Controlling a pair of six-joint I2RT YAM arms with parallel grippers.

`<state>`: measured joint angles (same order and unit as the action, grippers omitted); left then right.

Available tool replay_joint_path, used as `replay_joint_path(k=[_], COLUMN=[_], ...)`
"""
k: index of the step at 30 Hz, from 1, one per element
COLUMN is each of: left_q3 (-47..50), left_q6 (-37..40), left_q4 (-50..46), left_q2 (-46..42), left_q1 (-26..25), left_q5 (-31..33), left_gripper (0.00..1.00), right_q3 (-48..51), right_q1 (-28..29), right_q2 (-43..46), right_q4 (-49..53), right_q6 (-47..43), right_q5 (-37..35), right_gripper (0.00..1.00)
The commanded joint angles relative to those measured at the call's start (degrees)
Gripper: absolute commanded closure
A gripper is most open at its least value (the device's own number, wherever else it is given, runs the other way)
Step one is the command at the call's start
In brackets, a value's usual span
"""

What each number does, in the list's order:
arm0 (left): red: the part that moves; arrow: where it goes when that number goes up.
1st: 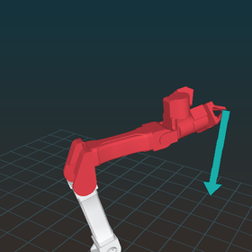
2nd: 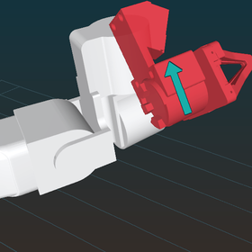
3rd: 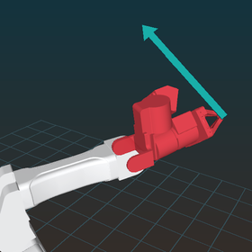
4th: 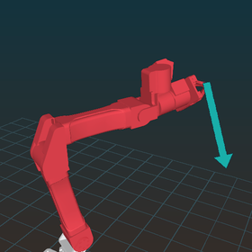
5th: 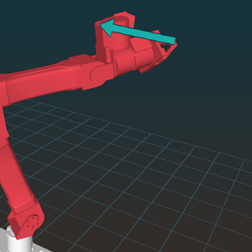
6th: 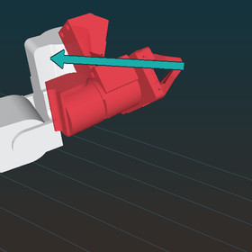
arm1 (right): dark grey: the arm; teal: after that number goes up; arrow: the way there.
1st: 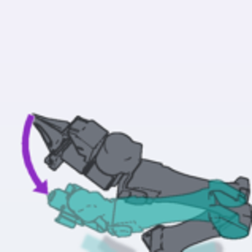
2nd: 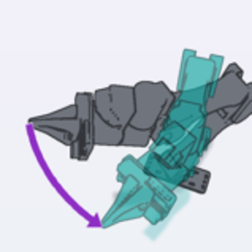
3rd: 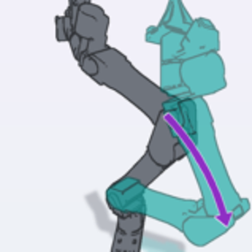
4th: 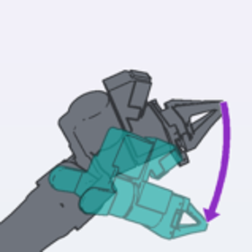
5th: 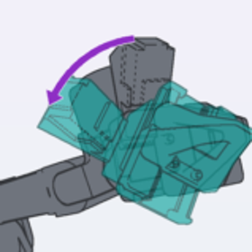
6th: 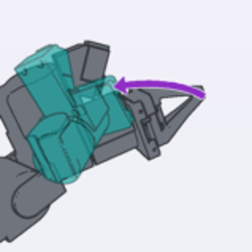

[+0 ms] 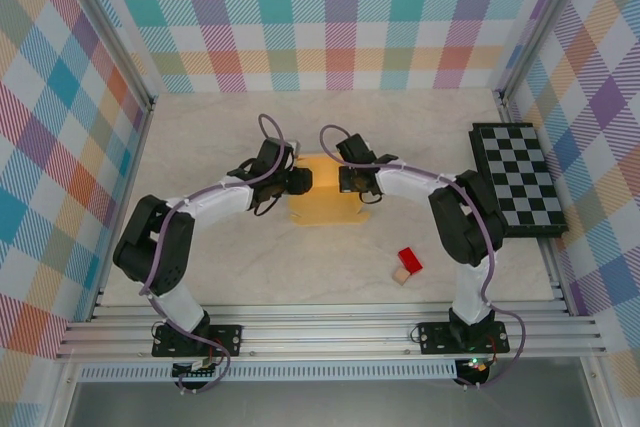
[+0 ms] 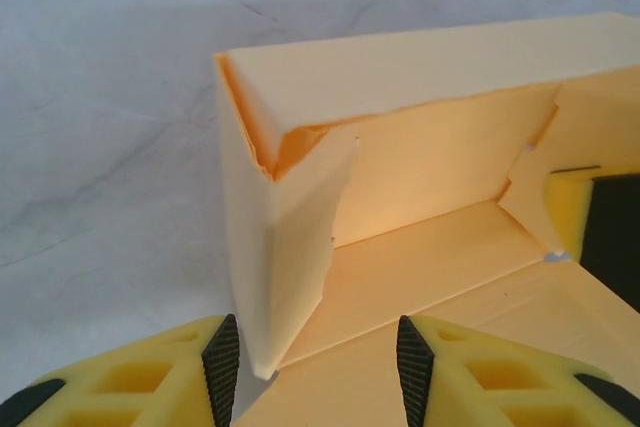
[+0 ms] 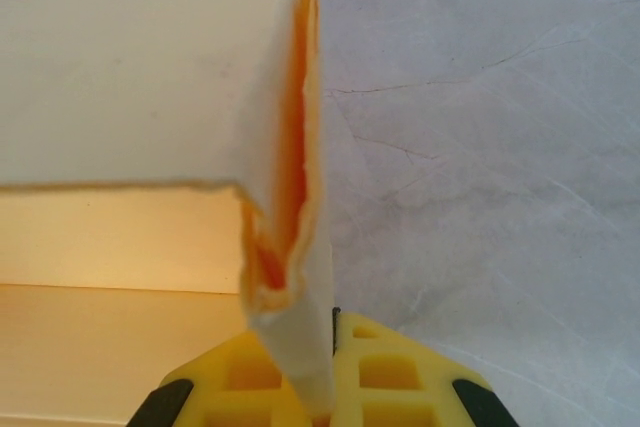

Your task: Fold the paper box

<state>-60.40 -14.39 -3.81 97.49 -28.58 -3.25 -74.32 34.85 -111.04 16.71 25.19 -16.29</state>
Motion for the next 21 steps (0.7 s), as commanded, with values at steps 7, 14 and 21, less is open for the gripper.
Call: replay_joint_path(k=[7,14,21], left_q3=[-1.2,-2.4,-11.9], left_q6=[6.7,3.1,-3.3], left_q4=[0.9,0.0,-12.6], left_q2=[5.3,7.6,12.8], left_q1=[0.8,0.6,-5.0], left_q5=[1.3,7.5,22.4], left_gripper=[0.54,0.63,0.95], right_q3=[-2.1,-3.4,-6.8], right_q1=[-0.3,-0.3,1.1], right_q2=[0.4,-0.4,-2.7], right_q4=[5.0,7.3,13.9], right_q6=[1.7,2.4,9.3], right_q5=[4.9,3.7,-2.8], right_gripper=[1.00,1.00,1.00])
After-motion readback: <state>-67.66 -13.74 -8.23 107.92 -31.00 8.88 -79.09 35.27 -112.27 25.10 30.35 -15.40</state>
